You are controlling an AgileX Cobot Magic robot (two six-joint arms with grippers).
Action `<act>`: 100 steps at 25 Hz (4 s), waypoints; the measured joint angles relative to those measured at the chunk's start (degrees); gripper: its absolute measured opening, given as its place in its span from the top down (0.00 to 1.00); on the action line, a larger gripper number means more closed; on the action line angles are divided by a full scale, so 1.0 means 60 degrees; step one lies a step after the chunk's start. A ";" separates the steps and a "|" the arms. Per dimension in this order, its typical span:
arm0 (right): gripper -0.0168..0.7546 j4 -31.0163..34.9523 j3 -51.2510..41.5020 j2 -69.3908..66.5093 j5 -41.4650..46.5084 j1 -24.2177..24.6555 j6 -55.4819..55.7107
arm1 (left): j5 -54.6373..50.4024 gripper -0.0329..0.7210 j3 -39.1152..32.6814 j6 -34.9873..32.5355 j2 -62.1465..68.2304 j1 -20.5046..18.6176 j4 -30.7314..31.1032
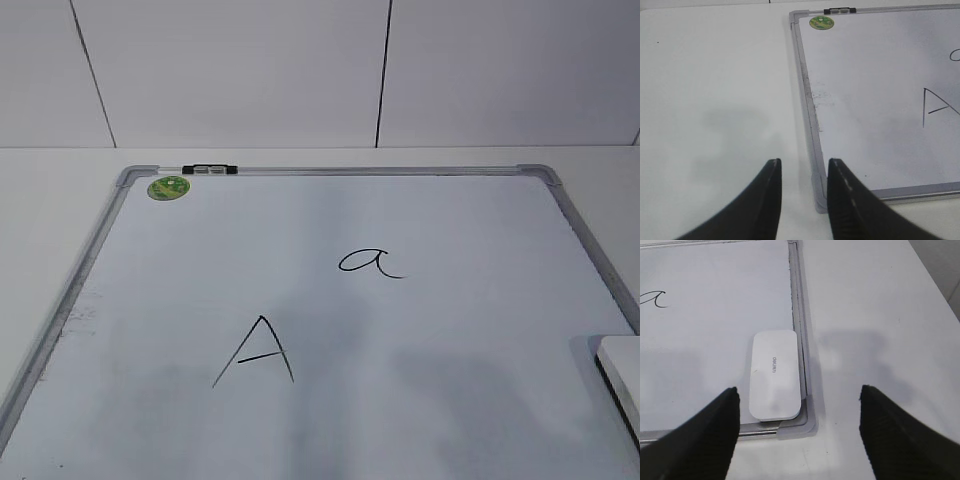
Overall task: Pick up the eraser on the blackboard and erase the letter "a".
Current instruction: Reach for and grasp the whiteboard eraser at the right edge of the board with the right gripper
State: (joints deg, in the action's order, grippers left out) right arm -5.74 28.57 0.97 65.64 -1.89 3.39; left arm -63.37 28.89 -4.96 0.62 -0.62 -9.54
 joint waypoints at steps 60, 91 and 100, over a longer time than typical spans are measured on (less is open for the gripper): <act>0.21 -0.0021 0.2743 -0.6255 0.0465 0.0000 -0.0387 | 0.0000 0.64 0.0000 0.0000 0.0000 0.0000 0.0000; 0.21 0.1153 0.2871 -1.1568 -0.0561 0.0000 -0.0385 | 0.0000 0.64 0.0000 0.0000 0.0000 0.0000 0.0000; 0.21 0.1153 0.2871 -1.2243 -0.0780 0.0000 -0.0385 | 0.0000 0.64 0.0000 0.0000 0.0000 0.0000 0.0000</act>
State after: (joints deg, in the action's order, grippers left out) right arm 1.17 45.79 -72.49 60.96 -1.89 1.08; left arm -63.37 28.89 -4.96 0.62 -0.62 -9.54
